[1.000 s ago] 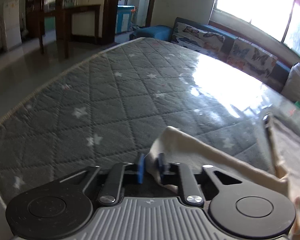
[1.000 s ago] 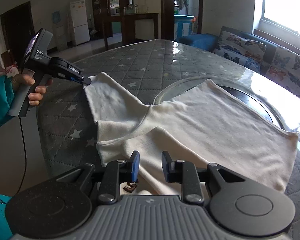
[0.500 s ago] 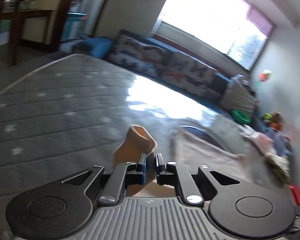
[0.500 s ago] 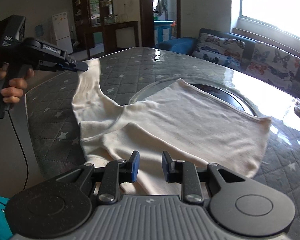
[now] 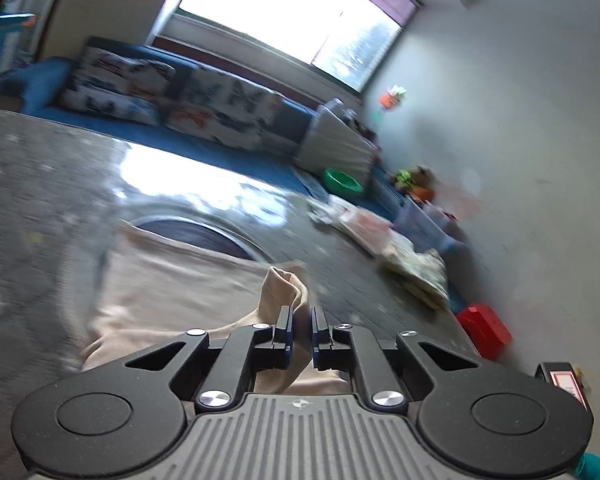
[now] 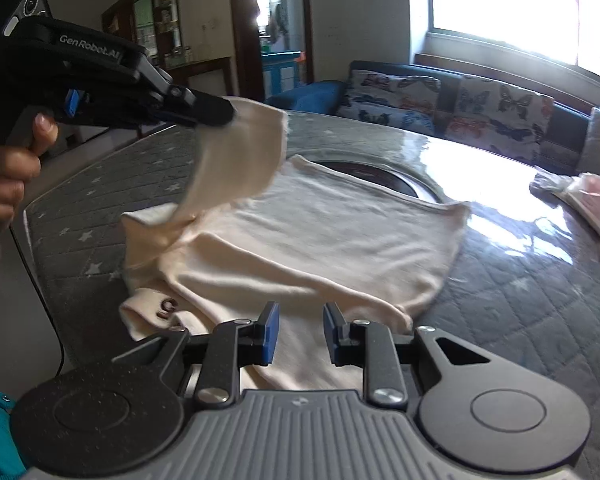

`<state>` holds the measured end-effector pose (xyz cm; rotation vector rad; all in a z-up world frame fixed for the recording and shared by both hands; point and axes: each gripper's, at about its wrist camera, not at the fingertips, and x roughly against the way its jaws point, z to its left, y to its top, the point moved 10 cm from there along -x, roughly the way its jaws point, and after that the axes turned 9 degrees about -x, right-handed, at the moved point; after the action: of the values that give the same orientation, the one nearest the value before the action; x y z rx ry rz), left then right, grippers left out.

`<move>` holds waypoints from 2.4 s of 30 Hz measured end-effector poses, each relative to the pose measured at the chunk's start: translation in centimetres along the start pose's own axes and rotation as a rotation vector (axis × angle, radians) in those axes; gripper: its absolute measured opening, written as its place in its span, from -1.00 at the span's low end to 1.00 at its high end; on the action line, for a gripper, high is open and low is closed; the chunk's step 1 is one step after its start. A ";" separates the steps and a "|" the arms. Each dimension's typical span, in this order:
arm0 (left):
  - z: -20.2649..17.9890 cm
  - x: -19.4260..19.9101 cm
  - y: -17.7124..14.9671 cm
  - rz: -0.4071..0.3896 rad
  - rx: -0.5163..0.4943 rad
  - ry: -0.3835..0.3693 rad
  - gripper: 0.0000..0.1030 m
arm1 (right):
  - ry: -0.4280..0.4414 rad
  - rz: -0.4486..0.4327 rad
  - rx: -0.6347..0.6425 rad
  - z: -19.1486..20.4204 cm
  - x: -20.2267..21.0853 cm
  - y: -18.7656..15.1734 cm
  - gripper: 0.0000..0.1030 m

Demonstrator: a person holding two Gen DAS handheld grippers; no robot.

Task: Fold clothes
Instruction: 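Grasp the other sleeve with the left gripper and lift it, then fold the held sleeve across the shirt body with the left gripper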

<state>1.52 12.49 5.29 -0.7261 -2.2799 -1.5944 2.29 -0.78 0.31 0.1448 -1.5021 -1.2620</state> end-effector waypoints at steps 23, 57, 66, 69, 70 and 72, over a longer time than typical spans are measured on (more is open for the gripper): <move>5.0 1.2 -7.1 0.156 -0.068 0.123 -0.53 | -0.070 -0.006 -0.094 -3.5 0.6 -0.3 -0.54; 8.5 6.5 -11.4 0.148 -0.518 0.354 -0.93 | -0.022 0.058 -0.101 -0.7 0.7 0.5 -0.87; 6.5 7.0 -11.5 0.115 -0.577 0.254 -0.50 | -0.040 0.082 -0.149 -1.9 -0.5 -0.9 -0.71; 5.8 6.2 -12.0 0.128 -0.623 0.249 -0.49 | -0.040 0.090 -0.150 -1.8 -0.8 -1.0 -0.71; 5.9 5.8 -12.2 0.135 -0.635 0.262 -0.49 | -0.041 0.095 -0.148 -1.8 -0.8 -1.2 -0.71; 6.1 5.2 -12.4 0.146 -0.643 0.276 -0.53 | -0.039 0.106 -0.147 -1.7 -1.0 -1.5 -0.72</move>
<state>-9.17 16.09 -4.30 -0.7248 -1.4811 -2.2095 3.18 -1.77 -1.78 -0.0554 -1.4250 -1.2910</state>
